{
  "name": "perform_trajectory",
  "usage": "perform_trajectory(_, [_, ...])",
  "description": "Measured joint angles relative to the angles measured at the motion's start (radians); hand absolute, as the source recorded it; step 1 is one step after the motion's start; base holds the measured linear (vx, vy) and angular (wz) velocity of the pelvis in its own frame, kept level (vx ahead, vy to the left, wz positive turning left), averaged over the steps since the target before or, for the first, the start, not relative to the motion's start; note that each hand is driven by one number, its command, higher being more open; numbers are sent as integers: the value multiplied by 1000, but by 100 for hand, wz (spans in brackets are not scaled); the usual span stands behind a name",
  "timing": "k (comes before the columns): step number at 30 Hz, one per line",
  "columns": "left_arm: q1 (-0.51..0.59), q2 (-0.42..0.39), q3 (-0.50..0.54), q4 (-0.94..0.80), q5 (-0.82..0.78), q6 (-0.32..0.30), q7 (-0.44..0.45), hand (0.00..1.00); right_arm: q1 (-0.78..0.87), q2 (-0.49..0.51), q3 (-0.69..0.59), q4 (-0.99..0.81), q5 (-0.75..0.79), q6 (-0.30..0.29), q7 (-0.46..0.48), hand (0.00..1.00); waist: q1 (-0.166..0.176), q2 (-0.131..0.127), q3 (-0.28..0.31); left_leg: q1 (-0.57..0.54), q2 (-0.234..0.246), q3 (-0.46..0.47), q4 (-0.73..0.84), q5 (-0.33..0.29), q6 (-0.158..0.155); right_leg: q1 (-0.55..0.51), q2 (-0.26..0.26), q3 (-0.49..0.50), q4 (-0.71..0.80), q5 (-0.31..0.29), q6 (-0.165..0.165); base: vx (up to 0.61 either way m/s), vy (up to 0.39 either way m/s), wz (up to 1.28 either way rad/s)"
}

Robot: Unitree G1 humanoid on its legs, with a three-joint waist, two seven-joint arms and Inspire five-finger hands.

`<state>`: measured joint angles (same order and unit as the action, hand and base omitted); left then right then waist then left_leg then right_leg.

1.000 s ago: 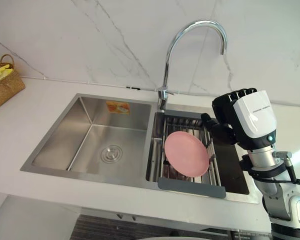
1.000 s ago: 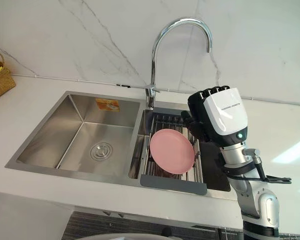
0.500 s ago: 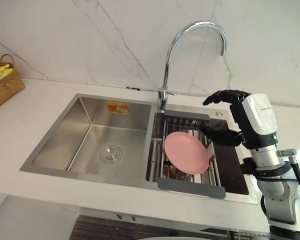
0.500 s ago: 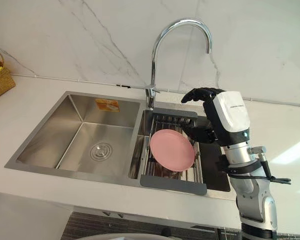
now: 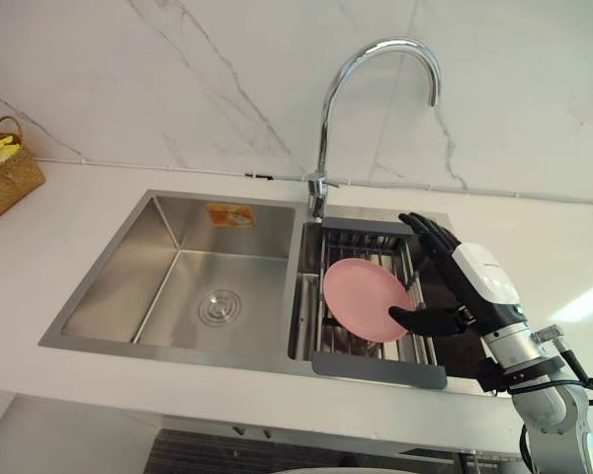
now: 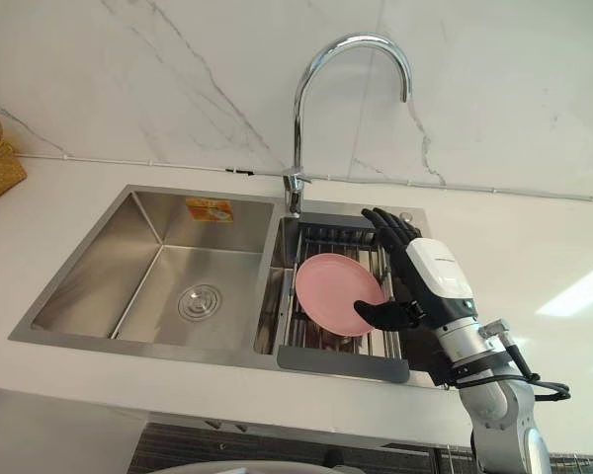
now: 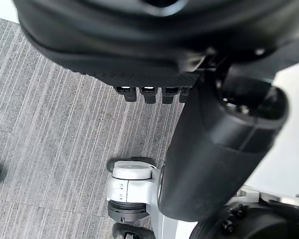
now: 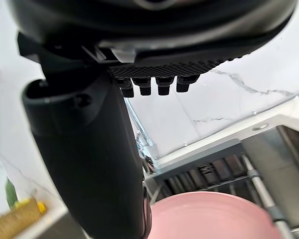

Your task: Walk over to the sink, pick up the cup, carry it to the dishwasher, place the cup inside the dishwasher, then close the dishwasher door

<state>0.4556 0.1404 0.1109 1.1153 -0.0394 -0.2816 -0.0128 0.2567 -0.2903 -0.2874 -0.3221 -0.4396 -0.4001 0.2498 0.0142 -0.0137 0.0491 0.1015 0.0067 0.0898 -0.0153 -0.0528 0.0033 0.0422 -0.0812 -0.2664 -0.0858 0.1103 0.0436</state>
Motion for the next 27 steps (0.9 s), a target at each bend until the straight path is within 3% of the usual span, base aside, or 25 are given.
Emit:
perform_trajectory(6, [-20, 0, 47, -14, -4, 122, -23, 100, 0, 48, 19, -4, 244, 109, 14, 100, 1, 2, -2, 6, 2, 13, -4, -9, -8, 8, -3, -3, 1, 0, 0, 0, 0, 0])
perform_trajectory(9, [-38, 0, 68, -17, -18, 202, -36, 100, 0, 48, 18, -16, 332, 181, 45, 100, 1, 3, -1, 20, 8, 46, -8, -11, -10, 14, -2, 6, 1, 0, 0, -19, 5, -8])
perform_trajectory(11, [-45, 0, 68, -18, -18, 224, -36, 100, 0, 48, 18, -17, 341, 211, 62, 100, 0, 4, 0, 29, 8, 54, -15, -11, -11, 17, -1, 14, 1, 0, 0, -24, 8, -12])
perform_trajectory(16, [-52, -2, 68, -18, -17, 241, -39, 100, 0, 47, 17, -30, 341, 265, 95, 100, -7, 10, 4, 33, 8, 62, -18, -18, -13, 17, -1, 21, 1, 0, 2, -17, 5, -4])
perform_trajectory(20, [-53, -7, 71, -18, -17, 242, -41, 100, 1, 46, 18, -47, 332, 266, 123, 100, -6, 14, 6, 35, 8, 62, -24, -20, -13, 17, -1, 20, 1, -3, 5, 0, 0, 0])
perform_trajectory(27, [-54, -7, 80, -18, -17, 249, -57, 100, 1, 22, 18, -62, 145, 256, 140, 100, -6, 14, 7, 36, 5, 62, -26, -26, -13, 17, -4, 22, 1, -4, 6, -10, -2, 0])
